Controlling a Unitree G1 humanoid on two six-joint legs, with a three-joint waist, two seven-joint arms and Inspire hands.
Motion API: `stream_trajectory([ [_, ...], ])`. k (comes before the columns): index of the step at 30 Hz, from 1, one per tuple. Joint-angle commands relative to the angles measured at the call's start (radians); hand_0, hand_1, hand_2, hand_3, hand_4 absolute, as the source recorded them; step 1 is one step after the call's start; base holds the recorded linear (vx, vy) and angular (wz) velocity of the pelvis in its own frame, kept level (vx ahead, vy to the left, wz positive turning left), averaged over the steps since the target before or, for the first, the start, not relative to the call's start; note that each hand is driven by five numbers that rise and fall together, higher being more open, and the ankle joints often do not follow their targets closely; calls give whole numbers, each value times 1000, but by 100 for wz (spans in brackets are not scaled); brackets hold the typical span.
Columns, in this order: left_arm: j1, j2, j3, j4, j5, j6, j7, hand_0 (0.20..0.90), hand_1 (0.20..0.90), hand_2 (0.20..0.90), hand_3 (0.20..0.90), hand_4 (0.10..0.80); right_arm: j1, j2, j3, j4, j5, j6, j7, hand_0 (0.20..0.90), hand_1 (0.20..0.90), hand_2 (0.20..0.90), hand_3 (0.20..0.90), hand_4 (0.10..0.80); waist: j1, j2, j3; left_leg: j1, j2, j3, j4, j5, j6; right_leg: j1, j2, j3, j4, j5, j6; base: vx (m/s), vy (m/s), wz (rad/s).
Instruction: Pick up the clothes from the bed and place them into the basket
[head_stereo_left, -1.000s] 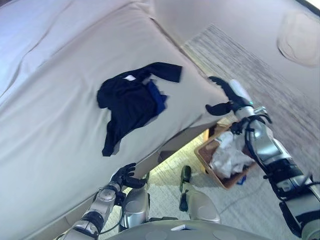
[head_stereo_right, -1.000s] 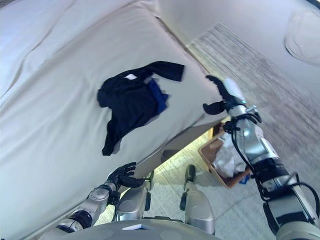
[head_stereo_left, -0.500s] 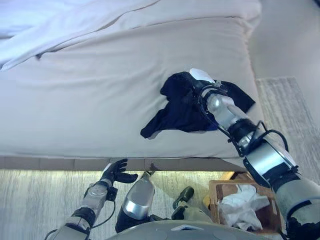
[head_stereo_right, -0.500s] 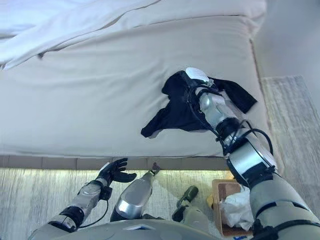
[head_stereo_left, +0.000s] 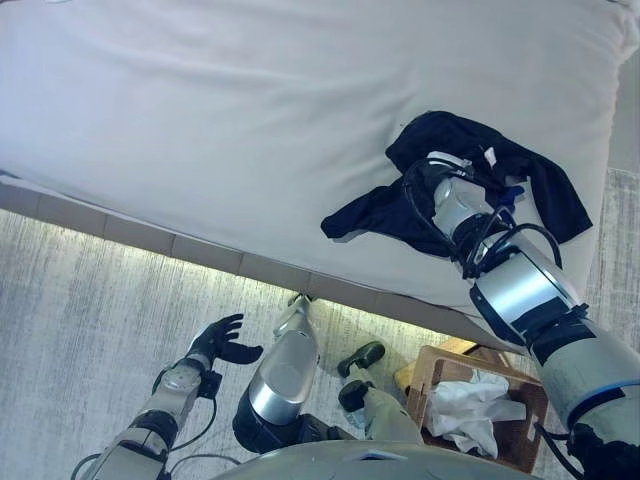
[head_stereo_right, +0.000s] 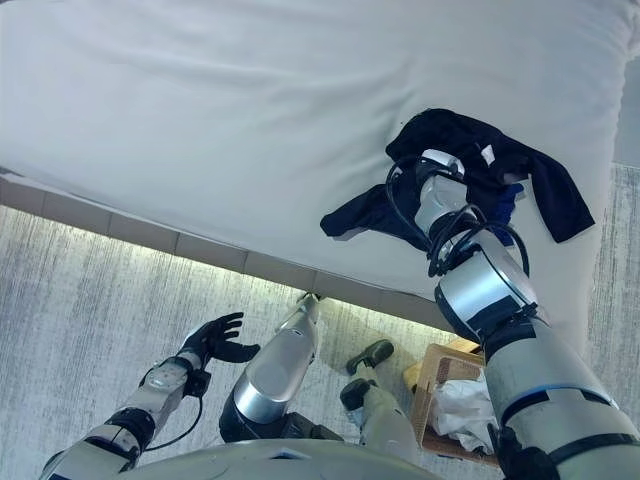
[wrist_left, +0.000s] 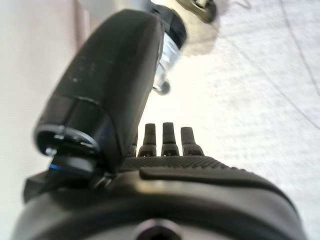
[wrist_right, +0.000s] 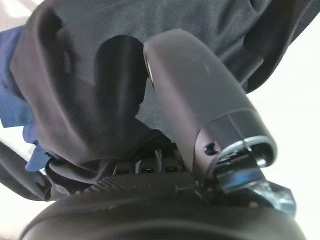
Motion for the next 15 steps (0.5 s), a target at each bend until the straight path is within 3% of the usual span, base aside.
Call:
stream_trajectory([
  [1,10,42,-45,-17,-13,-26,1,900,900,900,900,800,-75,-21,67,-7,59,-3,-96,300,300,300,200,100,2,9,32,37,22,77,-45,-37,87,26,-17,27,141,-56,-15,-23,-27,-5],
  [6,13,31,-62,-28,-24,-12,35,900,900,900,900,800,-102,-53,7,-161,222,-197,-443,300,300,300,200,100,-31,-3,33,34,26,91,-49,-18,88,8,-14,38,133,-26,-13,-81,21,-8],
  [9,40,24,-49,-14,-25,-15,64,900,900,900,900,800,-84,-109,-49,-437,310,-256,-609,300,300,300,200,100,-73,-22,20,62,42,117,-62,-31,86,10,1,71,127,-29,-12,-74,28,-20],
  [15,95,24,-23,50,12,-26,77,900,900,900,900,800,1,-201,-208,-822,318,-358,-727,300,300,300,200,100,-153,-56,-64,146,65,176,-101,-49,87,57,28,127,88,-37,-9,11,-3,-32],
])
